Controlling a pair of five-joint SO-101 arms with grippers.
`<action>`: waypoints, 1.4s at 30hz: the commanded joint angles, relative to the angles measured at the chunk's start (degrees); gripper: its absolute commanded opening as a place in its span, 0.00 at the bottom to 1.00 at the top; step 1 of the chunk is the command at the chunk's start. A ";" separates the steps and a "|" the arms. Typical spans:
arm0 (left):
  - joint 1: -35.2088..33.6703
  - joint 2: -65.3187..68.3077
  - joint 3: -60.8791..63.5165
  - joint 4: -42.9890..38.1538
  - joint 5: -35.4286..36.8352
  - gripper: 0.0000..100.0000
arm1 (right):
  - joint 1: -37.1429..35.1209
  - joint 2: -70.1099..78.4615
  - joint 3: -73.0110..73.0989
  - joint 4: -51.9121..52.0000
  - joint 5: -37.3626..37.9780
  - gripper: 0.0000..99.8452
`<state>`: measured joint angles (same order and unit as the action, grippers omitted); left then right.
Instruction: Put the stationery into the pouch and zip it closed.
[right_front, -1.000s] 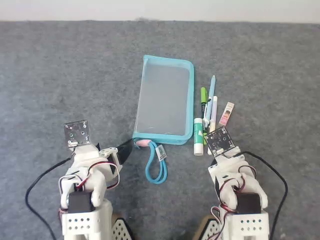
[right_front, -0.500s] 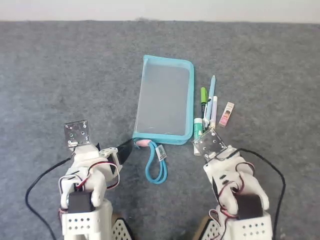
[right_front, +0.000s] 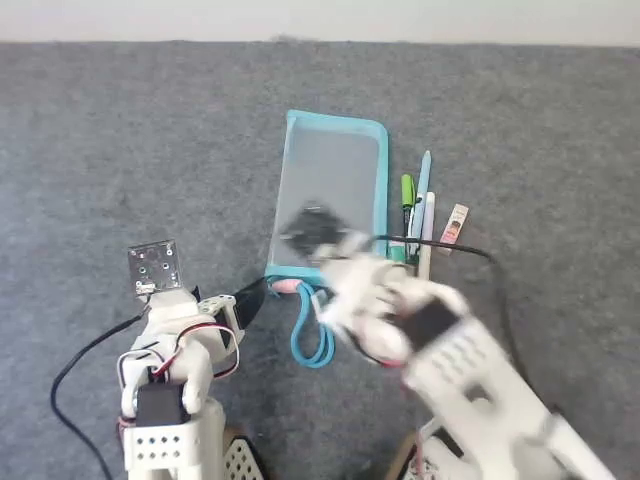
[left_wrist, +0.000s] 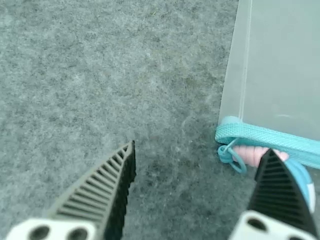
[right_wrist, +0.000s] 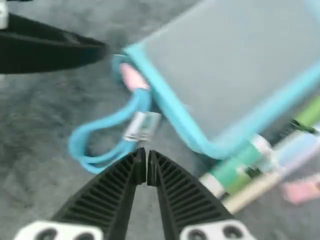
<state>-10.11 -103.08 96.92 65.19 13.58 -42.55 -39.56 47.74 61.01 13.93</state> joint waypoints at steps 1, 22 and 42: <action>0.18 -0.88 -0.48 0.35 -0.62 0.36 | -1.89 10.15 -4.31 -6.55 -1.23 0.03; 0.18 -0.88 -0.48 0.35 -0.62 0.36 | -2.24 30.55 -4.22 -17.45 -6.24 0.18; 0.18 -0.88 -0.48 0.35 -0.53 0.36 | 20.18 30.99 -4.48 -0.13 -1.76 0.01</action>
<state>-10.11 -103.08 96.92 65.19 13.58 -25.67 -7.38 45.63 57.14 9.45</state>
